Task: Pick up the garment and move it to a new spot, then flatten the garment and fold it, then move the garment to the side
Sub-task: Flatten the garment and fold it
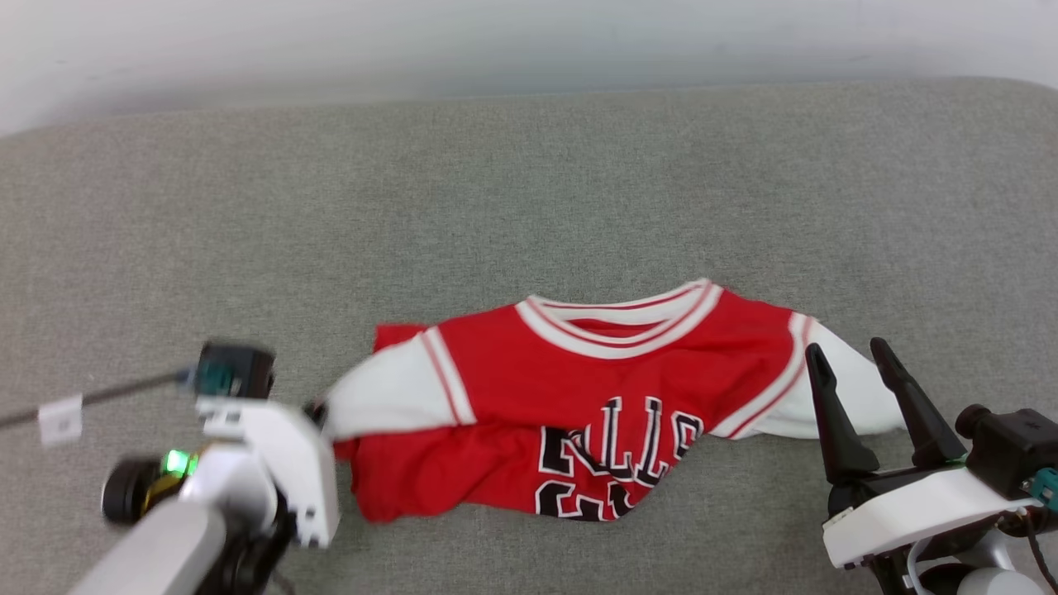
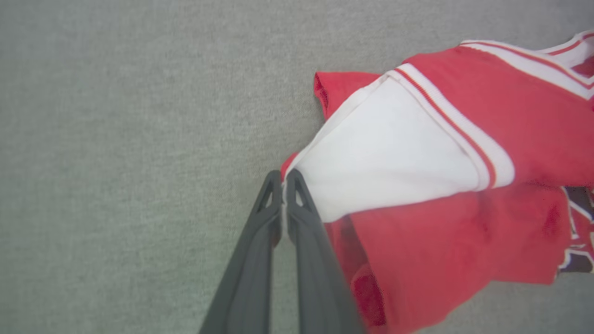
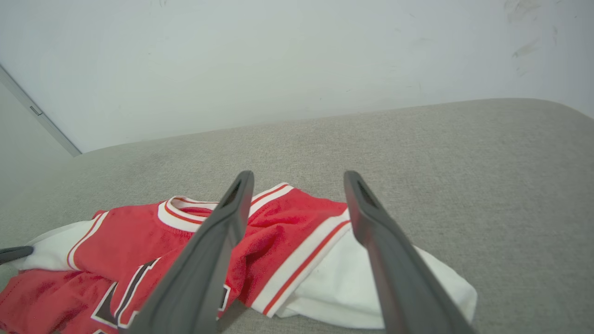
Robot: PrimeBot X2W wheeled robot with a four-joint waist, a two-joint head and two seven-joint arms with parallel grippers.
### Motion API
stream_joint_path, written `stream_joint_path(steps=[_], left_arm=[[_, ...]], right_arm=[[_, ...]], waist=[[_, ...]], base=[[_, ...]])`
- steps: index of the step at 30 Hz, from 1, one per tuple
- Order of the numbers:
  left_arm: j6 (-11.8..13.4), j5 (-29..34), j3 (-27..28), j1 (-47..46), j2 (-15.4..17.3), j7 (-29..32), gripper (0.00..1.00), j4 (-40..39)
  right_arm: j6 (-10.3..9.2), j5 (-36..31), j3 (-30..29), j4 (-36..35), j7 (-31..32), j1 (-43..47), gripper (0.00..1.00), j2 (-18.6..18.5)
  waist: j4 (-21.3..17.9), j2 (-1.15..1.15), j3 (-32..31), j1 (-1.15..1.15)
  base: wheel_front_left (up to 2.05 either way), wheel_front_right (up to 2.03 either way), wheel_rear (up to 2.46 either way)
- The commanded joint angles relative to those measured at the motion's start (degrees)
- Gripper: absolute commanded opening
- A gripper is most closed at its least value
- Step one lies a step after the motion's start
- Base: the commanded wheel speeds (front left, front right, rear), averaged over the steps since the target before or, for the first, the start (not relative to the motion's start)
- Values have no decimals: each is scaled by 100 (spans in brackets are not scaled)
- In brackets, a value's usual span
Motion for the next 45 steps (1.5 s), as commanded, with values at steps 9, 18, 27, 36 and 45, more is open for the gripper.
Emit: stream_joint_path(steps=[9, 18, 27, 36, 45], left_arm=[[211, -642, 296, 1374, -188, -552, 100, 108], [220, -203, 390, 1100, -270, -1362, 100, 93], [-244, -354, 27, 727, 323, -85, 100, -214], [-514, -744, -181, 424, 755, 1247, 100, -191], [-645, -907, -170, 328, 720, 1365, 0, -255]], right_arm=[[-2, -94, -67, -165, 74, 66, 100, 13], [-2, -151, -126, -327, 271, 224, 100, 13], [-2, -104, -97, -407, 388, 326, 100, 13], [-2, 9, -35, -303, 240, 120, 100, 13], [-2, 17, -78, -161, 135, -6, 100, 13]], waist=[[105, 0, -158, 0], [212, 0, -593, 0], [178, 0, -633, 0], [-30, 0, -175, 0], [-70, 0, -37, 0]], base=[[0, 0, 0], [0, 0, 0], [0, 0, 0], [0, 0, 0], [0, 0, 0]])
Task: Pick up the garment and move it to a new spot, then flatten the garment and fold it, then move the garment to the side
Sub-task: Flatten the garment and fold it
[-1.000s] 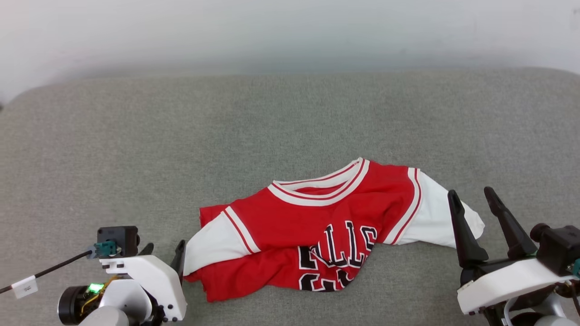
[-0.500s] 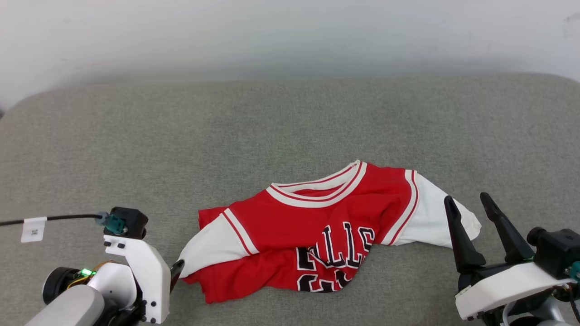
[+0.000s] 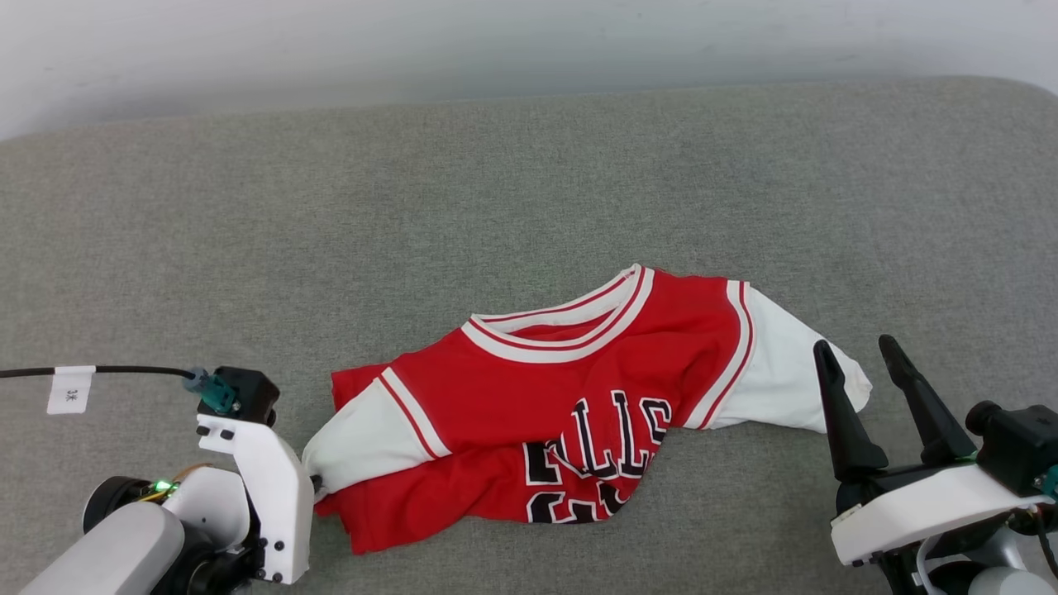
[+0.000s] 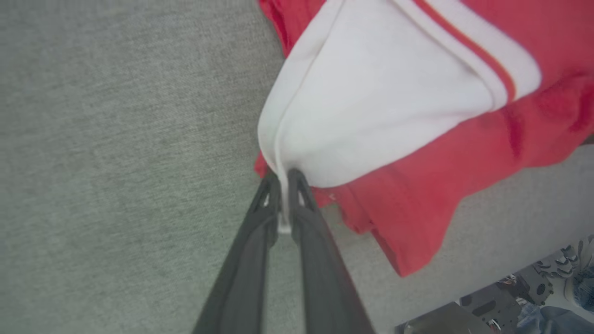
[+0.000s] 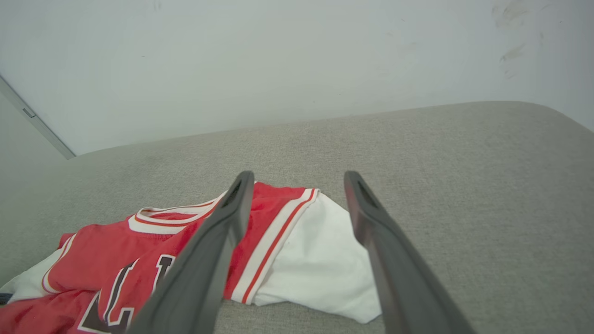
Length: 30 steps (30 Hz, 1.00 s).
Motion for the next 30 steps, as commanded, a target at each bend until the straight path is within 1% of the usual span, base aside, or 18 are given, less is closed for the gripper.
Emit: stream_joint_path(steps=[1, 5, 8, 10, 15, 17, 18, 22, 23, 24, 25, 27, 30], left_arm=[[-17, -9, 38, -79, -2, -64, 0, -61], [38, 147, 137, -178, 69, -278, 0, -219], [194, 300, 316, -246, 81, -608, 0, -312], [355, 401, 493, -321, 96, -848, 0, -301], [693, 440, 717, -215, 166, -1025, 0, -7], [803, 385, 786, -121, 131, -1098, 0, 203], [863, 227, 852, 16, -44, -1185, 0, 599], [718, -6, 860, 135, -275, -1243, 0, 1062], [680, -52, 865, 138, -350, -1286, 20, 1163], [638, -81, 866, 135, -421, -1335, 44, 1250], [598, -91, 864, 122, -467, -1395, 100, 1321], [548, -71, 922, 103, -551, -1628, 100, 1409], [562, 90, 987, 89, -601, -2071, 100, 1424]], right_arm=[[-2, 5, -23, 21, -33, -79, 100, 13], [-2, 8, -41, 55, -25, -95, 100, 13], [-2, 5, -51, 50, -15, -124, 100, 12], [-2, 4, -57, 37, -1, -145, 100, 12], [-2, -26, -25, 5, 25, -173, 100, 12], [-2, -25, -24, -10, 30, -194, 100, 12], [-2, -3, -37, -12, 11, -213, 100, 12], [-2, -1, -76, 11, -14, -244, 100, 12], [-2, -15, -94, 15, -26, -256, 100, 12], [-2, -31, -106, 15, -30, -272, 100, 12], [-2, -41, -130, 20, -36, -282, 100, 12], [-2, -65, -176, 23, -41, -278, 100, 12], [-2, -100, -254, 44, -21, -235, 100, 12]], waist=[[20, 0, -14, 0], [67, 0, -52, 0], [98, 0, -72, 0], [112, 0, -66, 0], [79, 0, 6, 0], [54, 0, 55, 0], [20, 0, 135, 0], [-14, 0, 204, 0], [-15, 0, 211, 0], [-14, 0, 211, 0], [-11, 0, 196, 0], [1, 0, 147, 0], [30, 0, 8, 0]], base=[[0, 0, 0], [0, 0, 0], [0, 0, 0], [0, 0, 0], [0, 0, 0], [0, 0, 0], [0, 0, 0], [0, 0, 0], [0, 0, 0], [0, 0, 0], [0, 0, 0], [0, 0, 0], [0, 0, 0]])
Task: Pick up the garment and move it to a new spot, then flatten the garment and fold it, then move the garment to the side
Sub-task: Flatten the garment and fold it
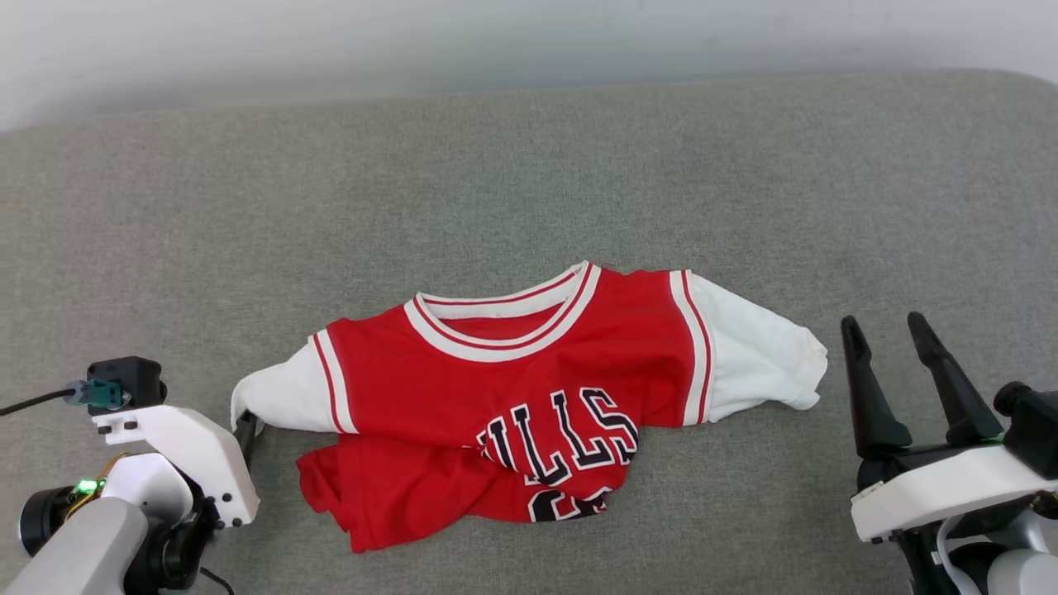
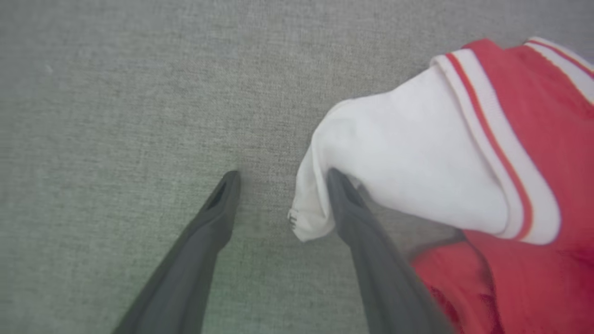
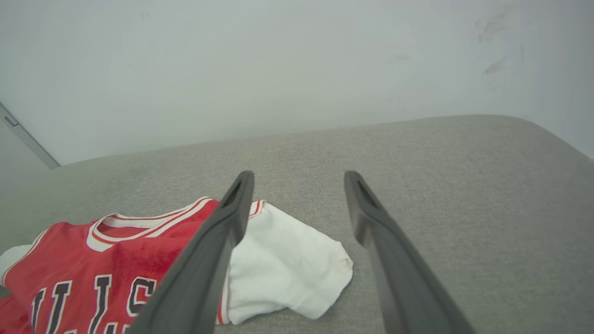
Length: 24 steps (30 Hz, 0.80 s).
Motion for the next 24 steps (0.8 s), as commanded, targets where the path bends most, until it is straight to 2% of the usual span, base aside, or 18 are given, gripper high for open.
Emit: stream_joint_path(steps=[1, 7, 9, 14, 24], left_arm=[[26, 151, 26, 3, -43, -312, 100, -12], [157, 521, 76, 165, -213, -1243, 100, -303], [198, 569, 88, 201, -231, -1382, 100, -369], [367, 889, 115, 451, -361, -2155, 100, -882], [693, 1493, -187, 848, -594, -2927, 100, -1695]], right_arm=[[-2, -52, -67, 19, 12, 27, 100, 11], [-2, -94, -176, 43, 57, 161, 100, 11], [-2, -106, -184, 43, 76, 188, 100, 11], [-2, -120, -254, 0, 193, 325, 100, 11], [-2, -59, -469, 125, 586, 554, 100, 11]], waist=[[37, 0, -153, -1], [92, 0, -520, -1], [94, 0, -582, -1], [105, 0, -799, -1], [165, 0, -1034, -1]], base=[[0, 0, 0], [0, 0, 0], [0, 0, 0], [0, 0, 0], [0, 0, 0]])
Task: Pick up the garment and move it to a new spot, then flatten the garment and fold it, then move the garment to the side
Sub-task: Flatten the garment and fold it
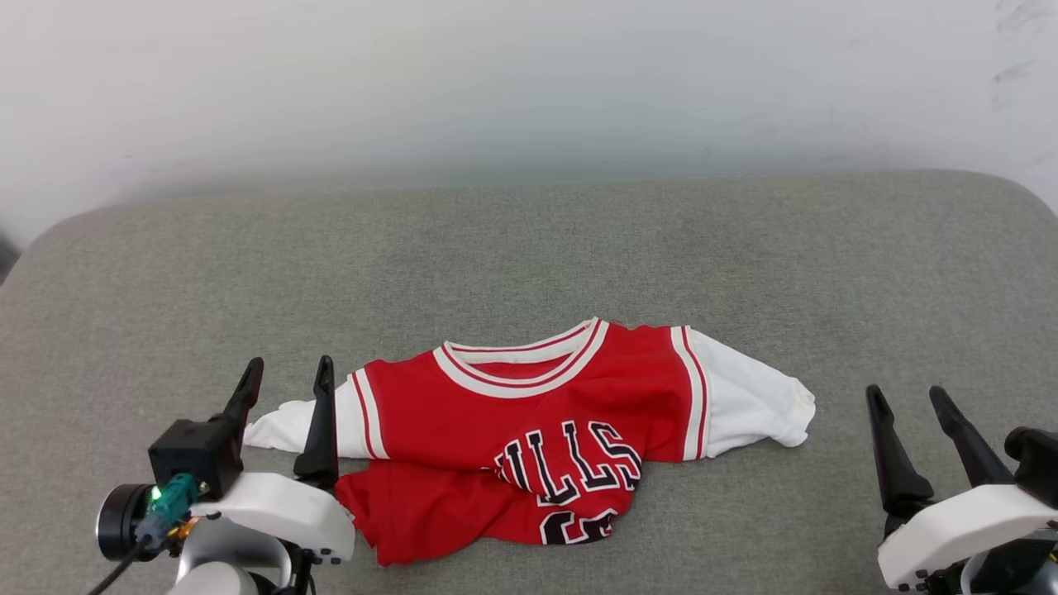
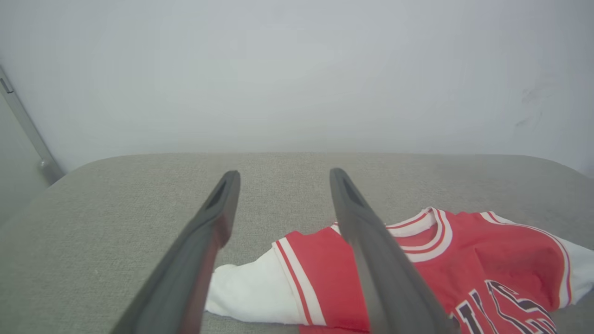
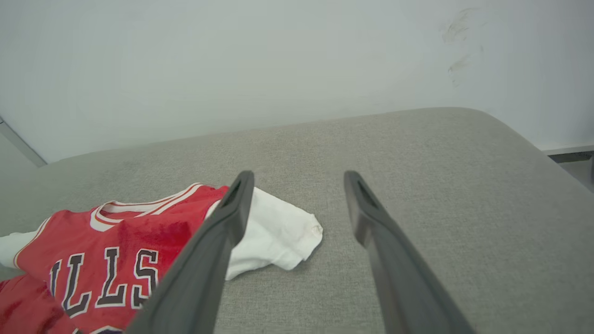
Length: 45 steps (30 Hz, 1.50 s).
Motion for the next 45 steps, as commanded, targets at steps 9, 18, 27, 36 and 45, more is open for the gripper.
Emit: stream_joint_path(steps=[9, 18, 27, 36, 45], left_arm=[[224, 267, -106, -41, -26, -44, 100, -442], [104, 392, -194, -434, -214, -137, 100, -475], [-53, 333, -172, -613, -346, -234, 100, -250], [-94, 196, -103, -552, -233, -100, 100, 27], [-954, -616, -55, -1135, 539, 1474, 100, 472]], right_arm=[[-1, 585, -615, 1018, 1654, -442, 100, -319], [-2, 1002, -540, 1831, 3376, -1696, 100, -841], [-2, 1028, -246, 2858, 3879, -2390, 100, -1119], [-2, 1273, 43, 3276, 4079, -2407, 0, -1000], [-2, 1291, 286, 2692, 3562, -2686, 0, -1242]], waist=[[217, 0, 256, 0], [674, 0, 874, 0], [989, 0, 1211, 0], [879, 0, 1232, 0], [652, 0, 1166, 0]], base=[[0, 0, 0], [0, 0, 0], [0, 0, 0], [0, 0, 0], [0, 0, 0]])
